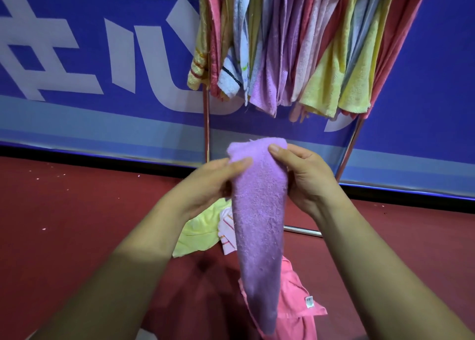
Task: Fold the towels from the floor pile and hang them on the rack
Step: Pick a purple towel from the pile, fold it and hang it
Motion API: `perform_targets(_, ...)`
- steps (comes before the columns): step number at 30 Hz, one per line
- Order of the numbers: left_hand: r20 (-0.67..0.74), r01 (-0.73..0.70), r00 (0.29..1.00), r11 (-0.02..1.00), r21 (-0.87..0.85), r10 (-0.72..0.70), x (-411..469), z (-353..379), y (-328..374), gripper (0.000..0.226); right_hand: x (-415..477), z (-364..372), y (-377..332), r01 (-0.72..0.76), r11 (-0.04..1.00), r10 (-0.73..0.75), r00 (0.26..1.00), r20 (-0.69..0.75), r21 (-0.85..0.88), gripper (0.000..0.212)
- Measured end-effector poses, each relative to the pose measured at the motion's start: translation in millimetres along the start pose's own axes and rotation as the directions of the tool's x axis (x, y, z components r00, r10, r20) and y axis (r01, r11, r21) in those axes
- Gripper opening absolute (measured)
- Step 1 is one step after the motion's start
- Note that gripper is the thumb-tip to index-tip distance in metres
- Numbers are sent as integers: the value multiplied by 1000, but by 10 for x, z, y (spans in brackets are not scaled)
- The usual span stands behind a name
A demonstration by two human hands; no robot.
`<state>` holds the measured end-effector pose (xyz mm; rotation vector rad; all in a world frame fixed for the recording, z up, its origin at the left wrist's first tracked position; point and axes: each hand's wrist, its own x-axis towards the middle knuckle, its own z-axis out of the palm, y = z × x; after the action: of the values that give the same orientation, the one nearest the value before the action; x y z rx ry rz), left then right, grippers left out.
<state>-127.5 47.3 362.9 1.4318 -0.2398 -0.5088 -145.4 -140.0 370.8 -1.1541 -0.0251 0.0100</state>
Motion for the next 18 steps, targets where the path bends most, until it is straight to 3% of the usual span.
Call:
perform_targets(3,21,-1,1000,964,265,-5,-12,34,-122,38,-4,12,-16,-13,1000,13,999,-49,19,16)
perform_targets(5,-32,-11,999,948,318,23,-4,53,-142,35,-11,13,-41,-21,999,23,997,-70,36,12)
perform_targets(9,-91,-39,994,977,210,59,18,81,-100,16,-28,8,-117,-9,995,18,996,-88,101,13)
perform_targets(13,-120,-102,987,992,71,110,16,139,-75,30,-64,-7,-118,-60,985,64,998,-24,164,31)
perform_targets(16,-174,-146,973,989,26,148,35,127,-40,22,-89,-83,-67,-157,978,145,985,93,139,41)
perform_targets(18,-222,-181,958,983,21,181,46,95,-2,17,-82,-127,-28,-173,980,159,976,146,93,29)
